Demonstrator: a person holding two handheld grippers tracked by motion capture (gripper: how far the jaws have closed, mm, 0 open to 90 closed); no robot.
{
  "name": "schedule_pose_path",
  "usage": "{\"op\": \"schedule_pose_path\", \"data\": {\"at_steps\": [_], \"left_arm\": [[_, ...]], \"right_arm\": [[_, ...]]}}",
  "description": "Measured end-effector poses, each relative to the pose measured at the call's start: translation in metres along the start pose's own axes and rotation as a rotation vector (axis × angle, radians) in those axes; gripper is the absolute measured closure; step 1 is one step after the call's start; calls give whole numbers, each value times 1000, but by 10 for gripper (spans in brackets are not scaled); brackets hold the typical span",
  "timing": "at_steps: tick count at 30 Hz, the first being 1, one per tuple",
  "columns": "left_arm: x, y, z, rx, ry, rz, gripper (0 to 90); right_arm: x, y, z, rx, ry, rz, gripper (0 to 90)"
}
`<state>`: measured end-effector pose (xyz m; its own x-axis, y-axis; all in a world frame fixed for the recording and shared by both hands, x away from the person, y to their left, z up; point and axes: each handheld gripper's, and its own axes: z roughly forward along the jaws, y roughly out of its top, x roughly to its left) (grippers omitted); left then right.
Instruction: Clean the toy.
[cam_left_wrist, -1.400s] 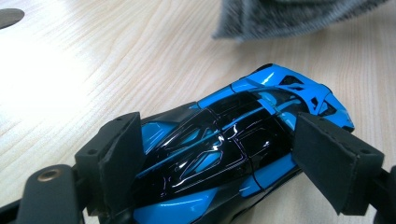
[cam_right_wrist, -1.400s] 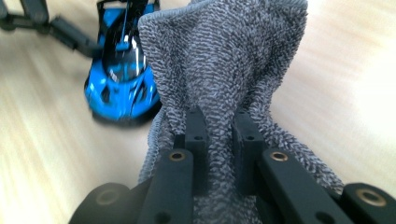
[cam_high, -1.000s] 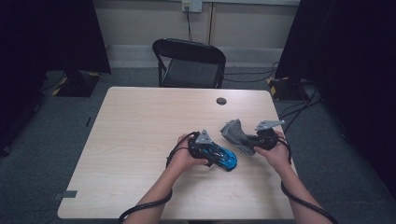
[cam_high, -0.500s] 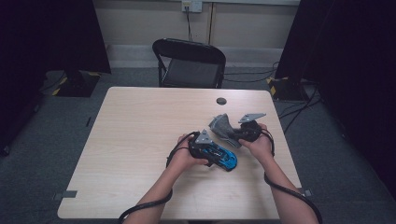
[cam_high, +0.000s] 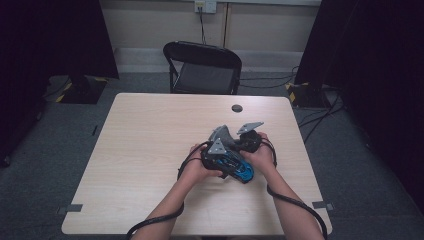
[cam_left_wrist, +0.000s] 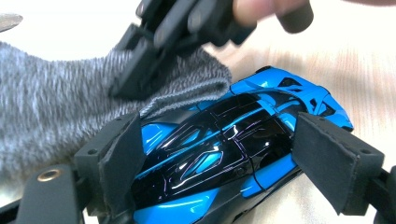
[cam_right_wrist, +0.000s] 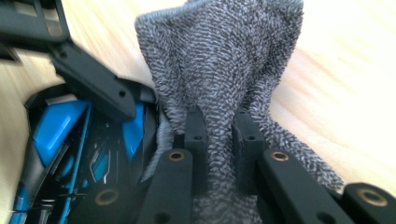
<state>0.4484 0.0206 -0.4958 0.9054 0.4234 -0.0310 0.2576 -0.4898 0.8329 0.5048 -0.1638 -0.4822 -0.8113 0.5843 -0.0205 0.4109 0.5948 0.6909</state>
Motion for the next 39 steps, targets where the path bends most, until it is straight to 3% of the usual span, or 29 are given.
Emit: {"op": "schedule_pose_path", "data": {"at_steps": [1, 10, 23, 39], "left_arm": [[0, 0, 0, -1, 1, -1, 165], [1, 0, 0, -1, -7, 4, 175], [2, 0, -2, 3, 1, 7, 192], [0, 1, -1, 9, 0, 14, 199]], "right_arm": [[1, 0, 2, 8, -1, -17, 797], [-2, -9, -5, -23, 48, -19, 797], [-8, -35, -27, -43, 76, -14, 797], [-8, -61, -54, -30, 44, -38, 796]]}}
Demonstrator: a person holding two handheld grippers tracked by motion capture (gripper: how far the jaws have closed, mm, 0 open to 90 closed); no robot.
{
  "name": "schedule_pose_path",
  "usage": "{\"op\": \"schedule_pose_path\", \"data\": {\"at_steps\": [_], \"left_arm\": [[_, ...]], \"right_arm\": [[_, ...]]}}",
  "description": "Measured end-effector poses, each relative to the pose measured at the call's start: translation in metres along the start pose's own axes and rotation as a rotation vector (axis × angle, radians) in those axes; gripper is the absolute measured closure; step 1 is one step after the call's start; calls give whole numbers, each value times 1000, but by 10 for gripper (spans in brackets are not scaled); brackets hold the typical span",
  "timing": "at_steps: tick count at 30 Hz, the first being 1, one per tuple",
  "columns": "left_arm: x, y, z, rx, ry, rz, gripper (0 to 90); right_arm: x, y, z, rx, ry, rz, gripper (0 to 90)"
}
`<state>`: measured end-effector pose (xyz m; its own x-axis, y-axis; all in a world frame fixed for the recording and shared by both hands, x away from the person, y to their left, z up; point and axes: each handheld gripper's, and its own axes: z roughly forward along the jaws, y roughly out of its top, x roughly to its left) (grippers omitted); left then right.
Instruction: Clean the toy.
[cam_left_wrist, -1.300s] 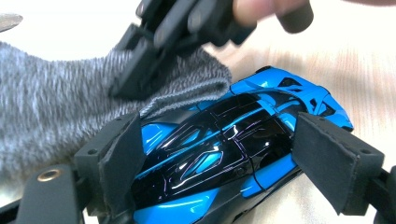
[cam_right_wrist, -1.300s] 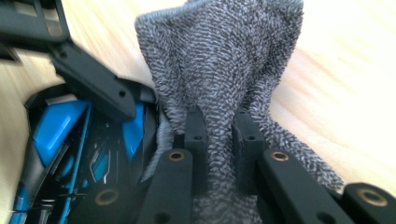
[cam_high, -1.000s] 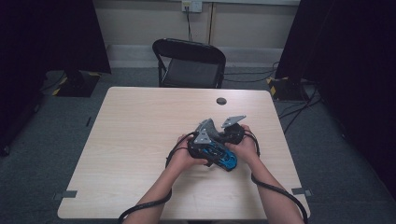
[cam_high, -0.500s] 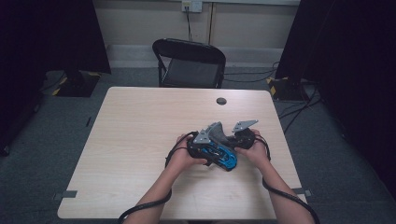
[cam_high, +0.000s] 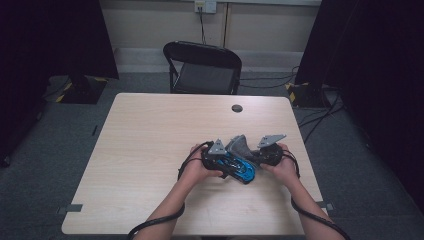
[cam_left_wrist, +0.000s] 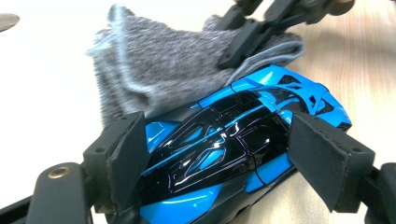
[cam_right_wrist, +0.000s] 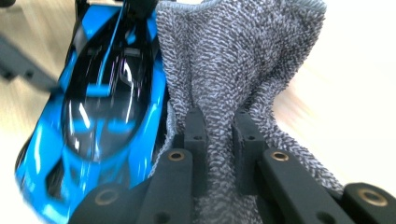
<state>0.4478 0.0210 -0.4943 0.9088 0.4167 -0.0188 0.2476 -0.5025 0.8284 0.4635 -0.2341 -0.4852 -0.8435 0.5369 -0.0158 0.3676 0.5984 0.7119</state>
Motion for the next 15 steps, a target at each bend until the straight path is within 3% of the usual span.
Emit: {"op": "schedule_pose_path", "data": {"at_steps": [15], "left_arm": [[-1, 3, 1, 13, -1, -9, 196]], "right_arm": [[5, -30, -35, 3, -27, 45, 792]]}}
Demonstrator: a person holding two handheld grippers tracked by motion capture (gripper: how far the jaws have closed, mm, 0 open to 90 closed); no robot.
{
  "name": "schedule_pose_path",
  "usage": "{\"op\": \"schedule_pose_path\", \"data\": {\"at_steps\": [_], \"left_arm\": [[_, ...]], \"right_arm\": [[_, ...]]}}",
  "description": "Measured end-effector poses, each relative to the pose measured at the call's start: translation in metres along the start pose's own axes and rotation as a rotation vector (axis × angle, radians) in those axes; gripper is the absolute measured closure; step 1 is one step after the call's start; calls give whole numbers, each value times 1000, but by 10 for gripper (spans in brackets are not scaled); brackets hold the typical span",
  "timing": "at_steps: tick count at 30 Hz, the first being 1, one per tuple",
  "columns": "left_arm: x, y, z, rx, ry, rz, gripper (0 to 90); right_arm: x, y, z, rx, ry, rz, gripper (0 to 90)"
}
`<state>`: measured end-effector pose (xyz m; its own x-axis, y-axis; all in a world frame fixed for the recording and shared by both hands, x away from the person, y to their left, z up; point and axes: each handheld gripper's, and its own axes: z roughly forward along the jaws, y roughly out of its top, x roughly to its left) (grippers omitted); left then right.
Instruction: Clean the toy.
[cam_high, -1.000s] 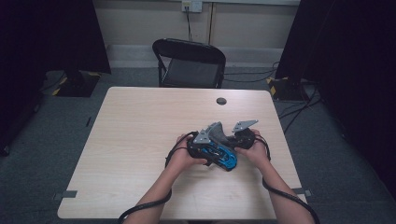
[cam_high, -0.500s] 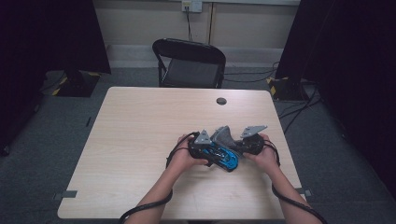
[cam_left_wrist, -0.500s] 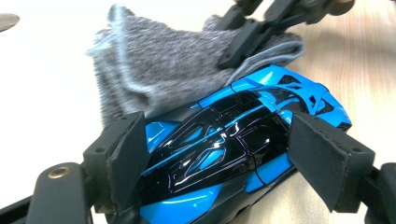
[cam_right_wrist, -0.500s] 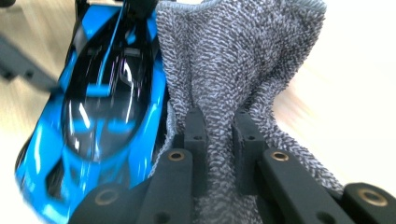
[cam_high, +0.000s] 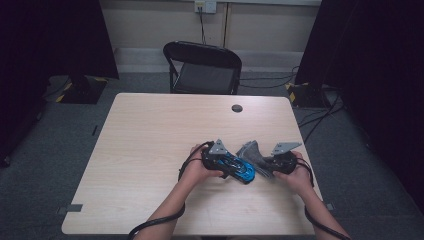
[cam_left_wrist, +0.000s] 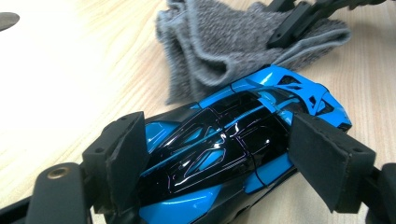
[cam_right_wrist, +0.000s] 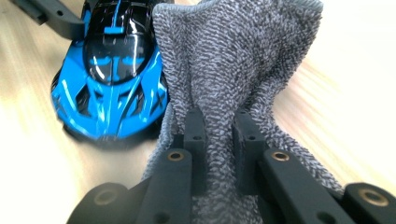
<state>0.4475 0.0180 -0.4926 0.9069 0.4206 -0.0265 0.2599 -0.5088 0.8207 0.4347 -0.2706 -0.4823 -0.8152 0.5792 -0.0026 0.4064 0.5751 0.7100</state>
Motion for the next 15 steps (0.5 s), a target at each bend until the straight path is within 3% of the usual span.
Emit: {"op": "schedule_pose_path", "data": {"at_steps": [6, 15], "left_arm": [[1, 3, -1, 31, 3, 7, 205], [0, 15, -18, 1, -4, 27, 220]], "right_arm": [[-5, -6, -16, -13, -22, 33, 792], [-8, 5, -31, -51, -31, 61, 790]]}}
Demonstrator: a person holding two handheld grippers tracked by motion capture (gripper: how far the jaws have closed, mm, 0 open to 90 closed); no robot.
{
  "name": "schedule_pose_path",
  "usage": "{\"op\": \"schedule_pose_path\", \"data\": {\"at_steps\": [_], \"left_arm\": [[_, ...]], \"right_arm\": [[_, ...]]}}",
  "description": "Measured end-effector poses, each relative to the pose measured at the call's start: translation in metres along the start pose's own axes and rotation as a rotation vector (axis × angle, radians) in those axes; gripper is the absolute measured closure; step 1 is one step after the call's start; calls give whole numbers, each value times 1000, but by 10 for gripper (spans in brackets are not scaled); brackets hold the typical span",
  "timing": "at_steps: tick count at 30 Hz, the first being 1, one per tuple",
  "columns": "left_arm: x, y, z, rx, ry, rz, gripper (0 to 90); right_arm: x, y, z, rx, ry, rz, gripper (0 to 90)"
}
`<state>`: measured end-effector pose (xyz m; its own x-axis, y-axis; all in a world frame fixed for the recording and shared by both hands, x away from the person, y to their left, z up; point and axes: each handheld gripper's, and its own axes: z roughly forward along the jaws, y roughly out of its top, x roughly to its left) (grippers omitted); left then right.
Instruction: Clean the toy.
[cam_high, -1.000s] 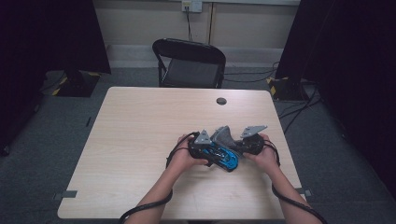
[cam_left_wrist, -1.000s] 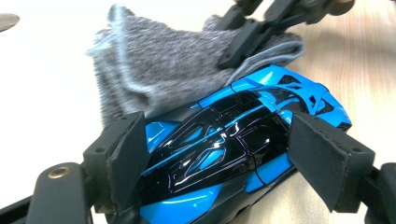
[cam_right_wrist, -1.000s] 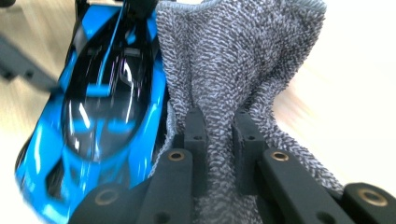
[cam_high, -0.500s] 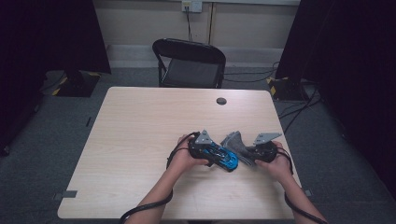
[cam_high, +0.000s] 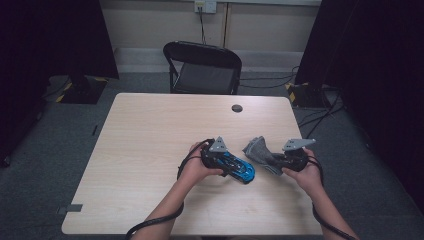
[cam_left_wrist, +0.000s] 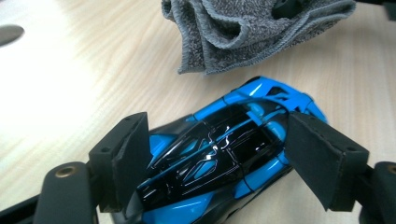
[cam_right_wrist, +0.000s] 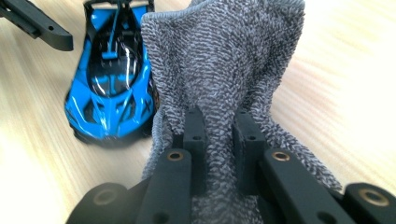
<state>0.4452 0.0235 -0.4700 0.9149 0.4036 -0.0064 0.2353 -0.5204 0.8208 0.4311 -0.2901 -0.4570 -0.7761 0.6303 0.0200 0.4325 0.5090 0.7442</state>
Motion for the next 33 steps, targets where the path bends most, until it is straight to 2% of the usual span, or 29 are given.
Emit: {"op": "schedule_pose_path", "data": {"at_steps": [2, 7, 12, 18, 21, 26, 28, 31, 33], "left_arm": [[2, 2, -9, -13, 4, -8, 216], [8, 0, -37, -13, 37, -41, 209], [14, -11, -68, -16, 65, -50, 207], [20, -30, -108, -24, 107, -71, 205], [24, -42, -124, -36, 133, -98, 203], [26, -60, -145, -59, 167, -139, 198], [26, -64, -152, -52, 177, -140, 197], [24, -67, -163, -77, 185, -155, 195], [22, -67, -168, -78, 197, -146, 190]], "right_arm": [[2, 7, -3, -4, -2, -11, 790], [11, 32, -7, -50, 17, -38, 789], [31, 59, 4, -67, 72, -93, 788], [63, 82, 37, -39, 151, -176, 788], [80, 92, 55, -30, 195, -210, 788], [104, 106, 82, -11, 267, -258, 788], [113, 111, 91, -2, 286, -280, 788], [127, 113, 106, 20, 310, -315, 787], [135, 112, 117, 31, 338, -319, 787]]}}
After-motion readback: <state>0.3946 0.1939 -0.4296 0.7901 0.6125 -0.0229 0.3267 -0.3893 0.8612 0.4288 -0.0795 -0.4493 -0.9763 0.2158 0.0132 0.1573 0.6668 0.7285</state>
